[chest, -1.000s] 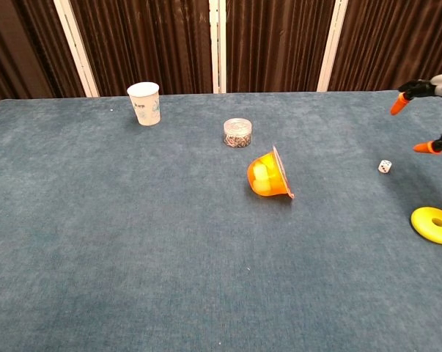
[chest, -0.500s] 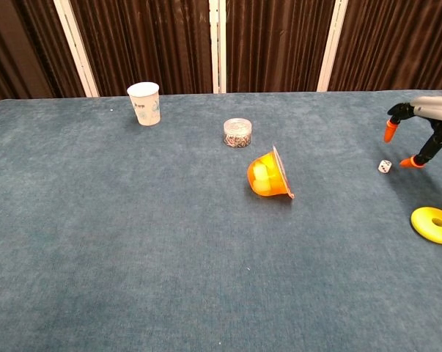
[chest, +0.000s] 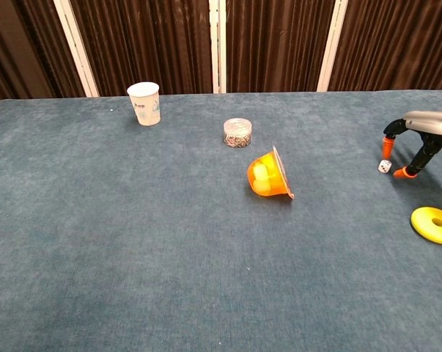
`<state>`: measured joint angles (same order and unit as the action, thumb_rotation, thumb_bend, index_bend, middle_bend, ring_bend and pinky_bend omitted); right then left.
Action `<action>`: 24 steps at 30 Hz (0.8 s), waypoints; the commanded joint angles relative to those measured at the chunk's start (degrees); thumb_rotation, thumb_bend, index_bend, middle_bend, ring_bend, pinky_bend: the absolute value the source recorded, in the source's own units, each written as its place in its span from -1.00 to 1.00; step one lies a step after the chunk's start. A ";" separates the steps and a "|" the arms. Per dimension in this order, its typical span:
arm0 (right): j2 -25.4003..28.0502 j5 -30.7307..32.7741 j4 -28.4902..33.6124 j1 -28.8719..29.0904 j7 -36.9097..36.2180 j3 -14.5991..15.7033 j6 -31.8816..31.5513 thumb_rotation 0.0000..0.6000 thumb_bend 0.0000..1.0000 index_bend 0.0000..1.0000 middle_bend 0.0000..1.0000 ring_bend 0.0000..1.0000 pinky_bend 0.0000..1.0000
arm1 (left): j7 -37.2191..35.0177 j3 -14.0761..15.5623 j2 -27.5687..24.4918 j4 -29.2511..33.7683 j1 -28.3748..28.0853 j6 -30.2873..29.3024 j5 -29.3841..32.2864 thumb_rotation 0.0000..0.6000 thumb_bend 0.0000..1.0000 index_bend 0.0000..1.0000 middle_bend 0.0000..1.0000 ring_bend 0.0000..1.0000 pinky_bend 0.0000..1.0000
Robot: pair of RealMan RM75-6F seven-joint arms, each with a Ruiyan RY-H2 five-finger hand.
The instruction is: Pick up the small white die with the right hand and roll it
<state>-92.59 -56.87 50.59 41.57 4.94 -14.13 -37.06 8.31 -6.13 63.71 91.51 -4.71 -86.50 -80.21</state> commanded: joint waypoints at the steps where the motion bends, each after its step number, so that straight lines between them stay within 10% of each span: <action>1: -0.75 -0.56 -1.03 0.23 -0.61 0.20 0.33 1.00 -0.66 -0.09 -0.80 -1.00 -1.00 | -0.08 -0.08 0.06 -0.13 -0.06 0.08 0.18 1.00 -0.88 -1.00 -1.00 -1.00 -1.00; 24: -4.46 -2.68 -7.88 1.90 -2.94 0.10 1.80 1.00 -0.27 0.08 -0.67 -1.00 -1.00 | -0.46 0.19 0.21 -0.57 -0.46 0.98 0.42 1.00 -0.88 -1.00 -1.00 -1.00 -1.00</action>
<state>-97.03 -59.54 42.73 43.47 2.00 -14.04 -35.25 7.84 -5.94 63.91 90.94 -5.18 -85.51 -79.81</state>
